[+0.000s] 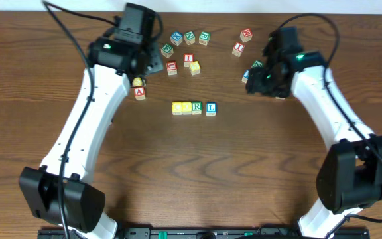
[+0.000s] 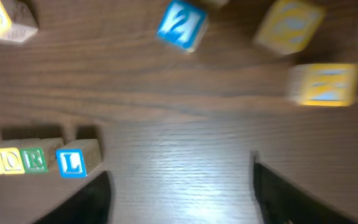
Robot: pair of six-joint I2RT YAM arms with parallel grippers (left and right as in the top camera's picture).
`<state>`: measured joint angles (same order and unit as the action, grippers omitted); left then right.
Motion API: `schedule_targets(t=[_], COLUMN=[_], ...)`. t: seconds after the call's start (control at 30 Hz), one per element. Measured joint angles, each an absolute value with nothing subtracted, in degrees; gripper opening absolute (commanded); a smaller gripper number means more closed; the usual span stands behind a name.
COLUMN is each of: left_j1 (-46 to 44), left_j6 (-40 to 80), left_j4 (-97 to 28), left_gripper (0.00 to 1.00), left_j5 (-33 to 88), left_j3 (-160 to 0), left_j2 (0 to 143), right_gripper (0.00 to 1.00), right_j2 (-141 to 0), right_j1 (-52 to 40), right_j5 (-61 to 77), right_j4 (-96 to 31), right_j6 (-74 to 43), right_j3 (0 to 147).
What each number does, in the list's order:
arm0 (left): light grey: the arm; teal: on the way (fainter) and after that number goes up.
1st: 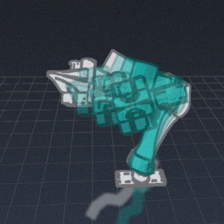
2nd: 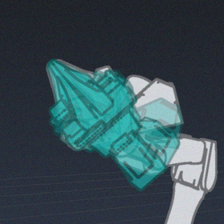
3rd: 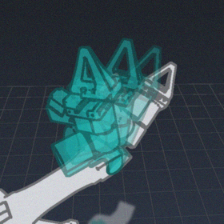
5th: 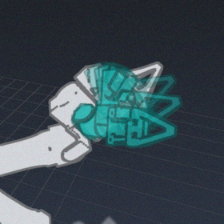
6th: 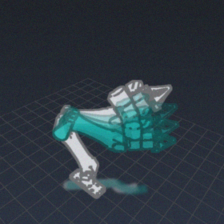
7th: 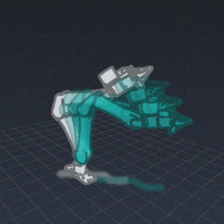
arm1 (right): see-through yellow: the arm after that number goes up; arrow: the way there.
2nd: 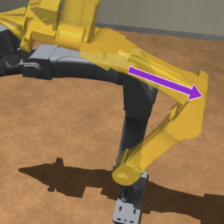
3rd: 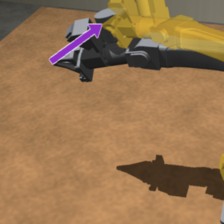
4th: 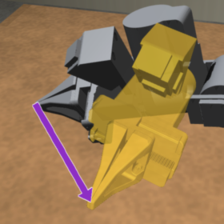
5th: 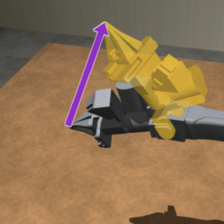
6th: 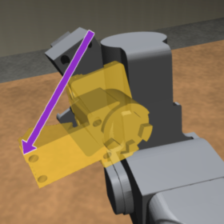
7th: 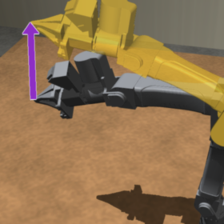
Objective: Spell out CORL
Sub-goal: 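Lower the right gripper to the right side of the L block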
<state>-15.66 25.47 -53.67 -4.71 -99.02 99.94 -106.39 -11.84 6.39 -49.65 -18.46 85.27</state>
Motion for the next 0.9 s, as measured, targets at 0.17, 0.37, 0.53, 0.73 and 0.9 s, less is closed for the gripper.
schedule_targets(t=[0.17,0.37,0.53,0.73,0.9], left_j1=[-13.52,-13.61,-13.61,-13.61,-13.61], left_j6=[25.47,25.47,25.47,25.47,25.47], left_j4=[-54.19,-54.22,-54.19,-54.22,-54.22], left_gripper=[0.31,0.31,0.31,0.31,0.32], left_j5=[-4.89,-4.86,-4.86,-4.86,-4.86], left_j3=[-99.02,-99.0,-99.0,-99.0,-99.0], left_j2=[99.94,99.94,99.94,99.94,99.94], right_gripper=[0.22,0.09,0.06,0.01,0.01], right_j2=[-106.39,-106.39,-106.43,-107.9,-110.91], right_j1=[-15.88,-18.83,-22.33,-25.1,-25.1], right_j5=[6.5,6.85,7.09,7.53,7.66], right_j4=[-45.84,-41.95,-39.24,-37.5,-37.69], right_j6=[-21.1,-24.86,-27.46,-29.78,-31.07], right_j3=[80.79,76.77,75.55,75.55,75.48])
